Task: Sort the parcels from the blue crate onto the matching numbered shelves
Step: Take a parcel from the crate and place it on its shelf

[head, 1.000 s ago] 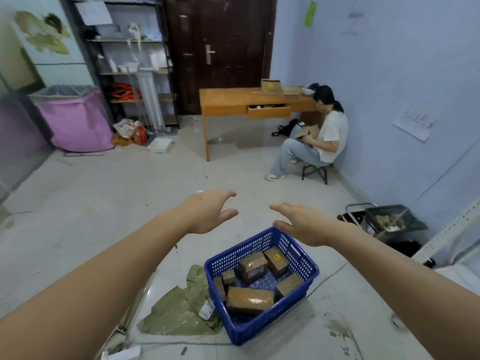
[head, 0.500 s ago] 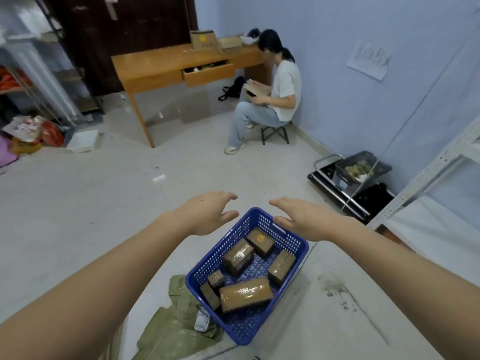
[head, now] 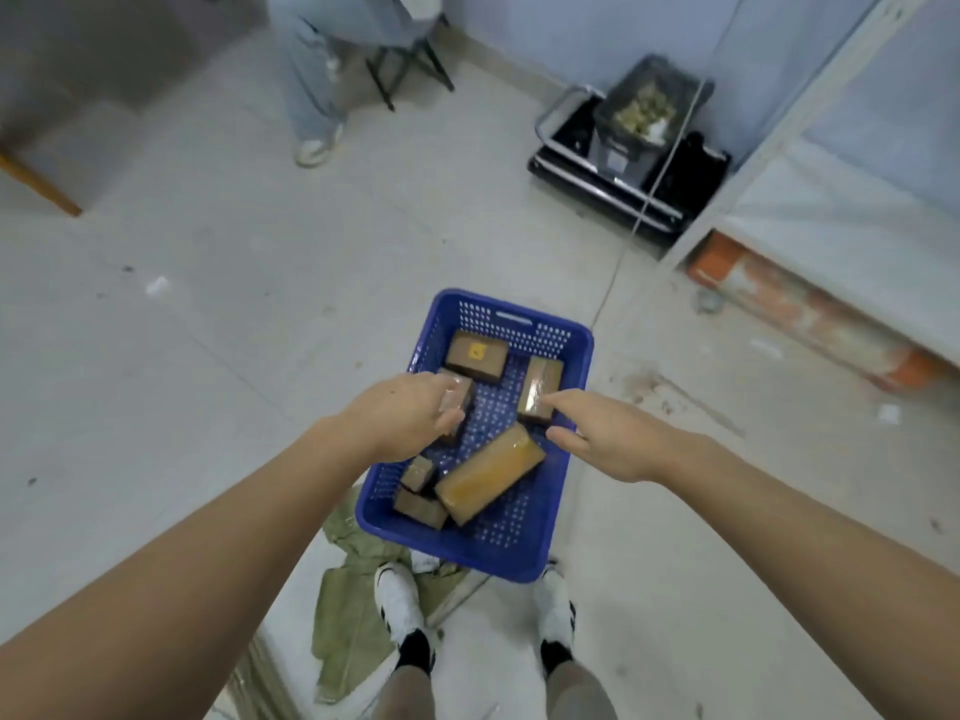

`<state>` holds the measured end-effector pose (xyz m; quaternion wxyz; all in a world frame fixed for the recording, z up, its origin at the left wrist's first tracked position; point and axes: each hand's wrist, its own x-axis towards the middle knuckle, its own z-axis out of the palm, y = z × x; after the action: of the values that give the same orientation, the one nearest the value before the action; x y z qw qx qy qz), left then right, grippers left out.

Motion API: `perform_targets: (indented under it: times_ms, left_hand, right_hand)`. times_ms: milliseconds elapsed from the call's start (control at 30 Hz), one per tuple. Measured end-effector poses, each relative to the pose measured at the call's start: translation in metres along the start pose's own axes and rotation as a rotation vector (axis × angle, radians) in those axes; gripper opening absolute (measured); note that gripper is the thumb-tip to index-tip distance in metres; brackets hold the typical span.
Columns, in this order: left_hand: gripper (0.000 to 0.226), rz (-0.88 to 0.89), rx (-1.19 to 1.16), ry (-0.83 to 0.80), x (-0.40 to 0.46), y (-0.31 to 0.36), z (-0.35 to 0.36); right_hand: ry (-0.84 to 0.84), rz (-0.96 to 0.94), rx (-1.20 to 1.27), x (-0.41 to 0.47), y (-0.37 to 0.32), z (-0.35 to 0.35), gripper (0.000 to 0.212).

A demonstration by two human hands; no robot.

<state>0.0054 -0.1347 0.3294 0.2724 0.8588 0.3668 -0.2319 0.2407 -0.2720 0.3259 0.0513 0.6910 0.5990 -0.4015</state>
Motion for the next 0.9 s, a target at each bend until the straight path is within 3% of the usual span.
perform_targets:
  times_ms: [233,400,500,667,767,833,900]
  left_hand:
    - [0.048,0.103,-0.034,-0.16,0.113,-0.073,0.122]
    - [0.05,0.101,-0.089,-0.251,0.23,-0.114,0.258]
    - [0.055,-0.025,-0.227,-0.258,0.29,-0.133,0.345]
    - [0.063,-0.347,-0.503,-0.252,0.353,-0.158,0.468]
    - [0.076,-0.42,-0.634,-0.247,0.376,-0.165,0.512]
    - [0.086,-0.45,-0.724,-0.241,0.385,-0.168,0.53]
    - [0.091,-0.439,-0.747,-0.245,0.389,-0.172,0.541]
  right_hand:
    - [-0.066,0.215,0.236,0.085,0.035,0.141,0.039]
    - [-0.049,0.312,0.449,0.181,0.083,0.287,0.052]
    - [0.066,0.468,0.695,0.245,0.104,0.376,0.06]
    - [0.329,0.887,1.156,0.336,0.124,0.473,0.057]
    - [0.373,1.121,1.398,0.376,0.141,0.504,0.085]
    - [0.364,1.149,1.557,0.393,0.157,0.522,0.093]
    - [0.324,1.059,1.716,0.401,0.165,0.537,0.083]
